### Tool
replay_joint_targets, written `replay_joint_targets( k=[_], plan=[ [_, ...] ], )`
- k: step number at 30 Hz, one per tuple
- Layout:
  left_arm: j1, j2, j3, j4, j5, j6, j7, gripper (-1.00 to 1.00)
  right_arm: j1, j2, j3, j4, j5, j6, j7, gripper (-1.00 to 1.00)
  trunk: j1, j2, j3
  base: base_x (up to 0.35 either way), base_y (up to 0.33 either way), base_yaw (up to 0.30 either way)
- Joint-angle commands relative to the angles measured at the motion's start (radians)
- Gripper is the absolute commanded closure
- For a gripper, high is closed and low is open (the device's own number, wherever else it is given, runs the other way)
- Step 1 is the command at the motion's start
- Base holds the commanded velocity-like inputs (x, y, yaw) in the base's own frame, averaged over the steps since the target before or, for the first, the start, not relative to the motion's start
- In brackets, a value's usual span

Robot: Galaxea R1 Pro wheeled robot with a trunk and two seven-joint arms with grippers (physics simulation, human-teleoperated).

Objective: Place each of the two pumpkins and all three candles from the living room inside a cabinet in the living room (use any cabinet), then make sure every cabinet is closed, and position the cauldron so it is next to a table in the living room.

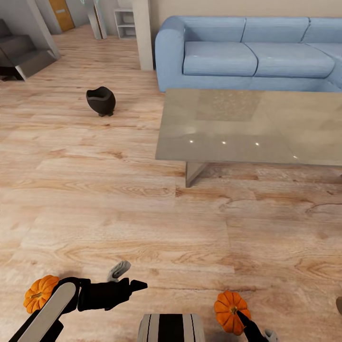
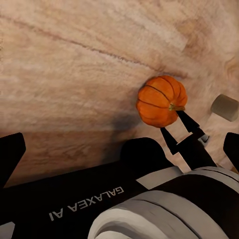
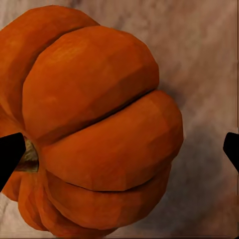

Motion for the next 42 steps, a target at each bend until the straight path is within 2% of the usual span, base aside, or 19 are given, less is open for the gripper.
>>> replay_joint_targets(
  k=[1,17,42],
  plan=[
    [-0.001,0.001,-0.002,-0.001,0.010,0.000,0.010,-1.00,0.000,0.000,0.043,0.004,-0.004,0.000,0.001,-1.00,0.000,0.000,-0.001,-0.163,0.003,0.000],
    [-0.001,0.000,-0.003,0.000,0.010,0.000,0.011,-1.00,0.000,0.000,0.043,0.004,-0.004,0.000,0.001,-1.00,0.000,0.000,-0.001,-0.067,0.021,0.000],
    [-0.001,-0.001,-0.019,-0.002,0.009,0.000,0.012,-1.00,0.000,0.000,0.043,0.004,-0.004,0.000,0.001,-1.00,0.000,0.000,-0.001,0.049,0.014,0.000]
  ],
)
